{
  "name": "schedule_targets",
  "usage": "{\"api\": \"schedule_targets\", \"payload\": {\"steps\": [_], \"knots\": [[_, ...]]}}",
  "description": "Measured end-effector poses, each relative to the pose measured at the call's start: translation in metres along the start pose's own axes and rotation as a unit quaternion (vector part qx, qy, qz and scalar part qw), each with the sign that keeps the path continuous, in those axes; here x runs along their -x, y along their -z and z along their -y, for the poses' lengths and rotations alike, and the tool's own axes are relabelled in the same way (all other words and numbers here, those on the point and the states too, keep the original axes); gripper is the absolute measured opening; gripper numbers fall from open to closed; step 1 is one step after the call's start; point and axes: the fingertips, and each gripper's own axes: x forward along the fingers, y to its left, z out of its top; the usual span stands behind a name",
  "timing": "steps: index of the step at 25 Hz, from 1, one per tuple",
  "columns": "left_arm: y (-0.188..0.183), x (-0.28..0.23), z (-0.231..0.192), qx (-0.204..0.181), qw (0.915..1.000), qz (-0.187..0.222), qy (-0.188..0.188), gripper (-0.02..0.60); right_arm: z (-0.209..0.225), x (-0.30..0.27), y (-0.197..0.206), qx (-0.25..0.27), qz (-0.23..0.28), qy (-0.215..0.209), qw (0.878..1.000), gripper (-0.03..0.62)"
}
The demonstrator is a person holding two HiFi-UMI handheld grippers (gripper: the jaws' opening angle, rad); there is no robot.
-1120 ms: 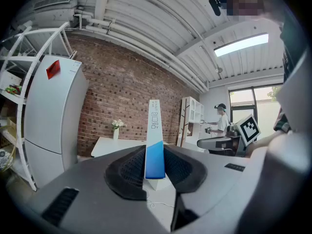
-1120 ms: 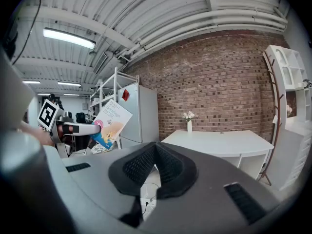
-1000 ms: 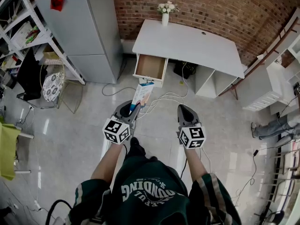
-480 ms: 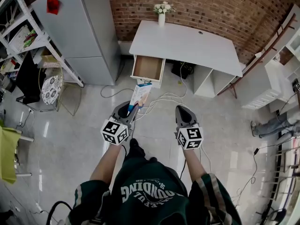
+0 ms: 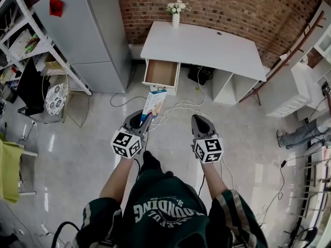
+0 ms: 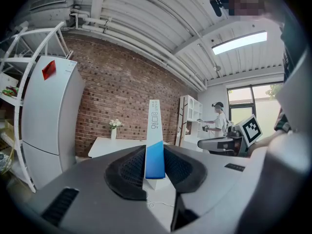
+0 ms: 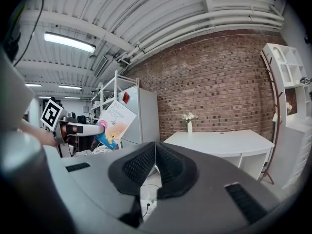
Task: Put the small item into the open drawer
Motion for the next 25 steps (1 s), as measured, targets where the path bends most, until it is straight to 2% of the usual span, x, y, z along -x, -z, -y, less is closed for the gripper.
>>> {"api": "schedule_targets", "payload": {"steps": [5,11,25], "knots": [[0.004,-0.004,-0.003,0.012,0.9999,0.001,-0.008,0.098,0.003,0.001,0.002,-0.001,0.000,-0.002,1.000,0.026],[0.001,-0.022,-0.004,0.014,0.9999,0.002,0.001,0.098,0.012,-0.009,0.000,0.000,-0.006,-0.002,1.000,0.025],[-0.001,-0.090,-0.057,0.028,0.9996,-0.008,0.005,0.098,0.039,-0.082,-0.005,0.000,-0.025,-0.008,1.000,0.026]]}}
